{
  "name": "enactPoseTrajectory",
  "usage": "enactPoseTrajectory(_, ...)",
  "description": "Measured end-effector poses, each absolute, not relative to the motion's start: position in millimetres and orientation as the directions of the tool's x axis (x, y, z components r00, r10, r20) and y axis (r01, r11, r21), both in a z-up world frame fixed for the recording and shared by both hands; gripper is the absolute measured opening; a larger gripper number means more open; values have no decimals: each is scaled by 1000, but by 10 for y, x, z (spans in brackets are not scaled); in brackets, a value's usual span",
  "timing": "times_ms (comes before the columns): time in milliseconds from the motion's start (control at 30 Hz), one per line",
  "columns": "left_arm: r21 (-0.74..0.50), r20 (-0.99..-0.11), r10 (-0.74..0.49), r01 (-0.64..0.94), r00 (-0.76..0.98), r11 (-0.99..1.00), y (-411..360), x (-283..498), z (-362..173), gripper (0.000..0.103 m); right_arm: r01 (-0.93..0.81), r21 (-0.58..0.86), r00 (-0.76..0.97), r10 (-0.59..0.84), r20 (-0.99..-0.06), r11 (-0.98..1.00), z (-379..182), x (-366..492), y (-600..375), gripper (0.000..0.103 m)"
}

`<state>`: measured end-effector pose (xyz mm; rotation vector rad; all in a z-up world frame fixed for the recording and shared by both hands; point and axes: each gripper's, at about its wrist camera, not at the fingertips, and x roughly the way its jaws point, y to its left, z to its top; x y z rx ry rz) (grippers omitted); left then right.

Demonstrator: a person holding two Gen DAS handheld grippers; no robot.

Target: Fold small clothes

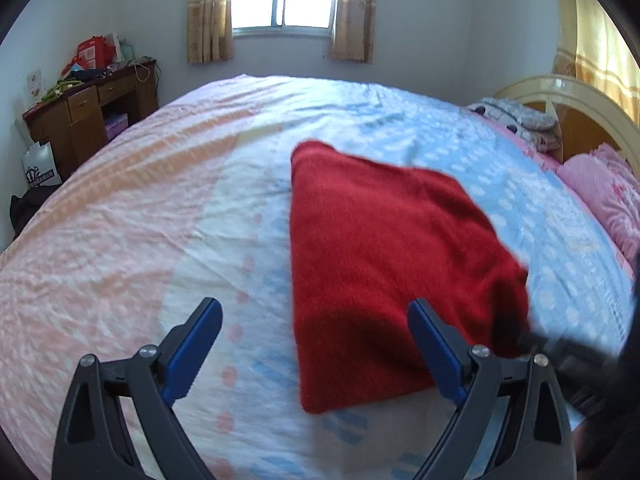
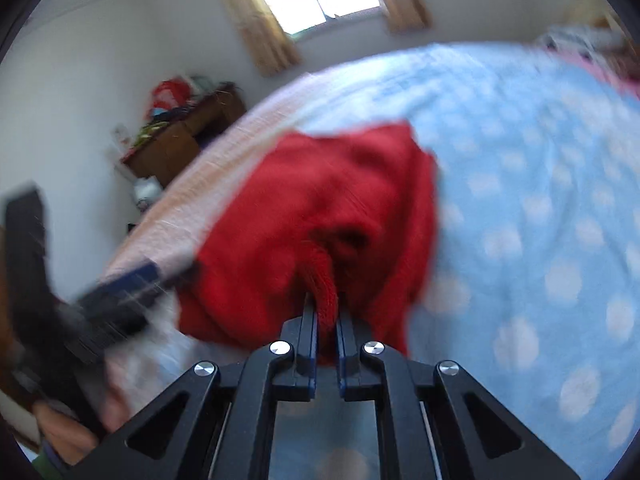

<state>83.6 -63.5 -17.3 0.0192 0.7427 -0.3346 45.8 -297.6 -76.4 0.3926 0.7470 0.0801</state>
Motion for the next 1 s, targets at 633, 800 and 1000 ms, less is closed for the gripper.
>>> enactPoseTrajectory(633,-167,-699,-305,268,647,949,-727,1130,-532,103,63,378,806,176,-565,924,-142,987,-3553,49)
enactPoseTrajectory(800,-189,-695,-332,282,638,940,-722,1130,-556,103,72,262,635,158,-756,962,-608,1881,-3502,19)
enactPoseTrajectory(1000,-264,-702,-375,267,606,927,-678,1197,-621,103,54,188,676,103,-729,981,-650,2258,-3461,10)
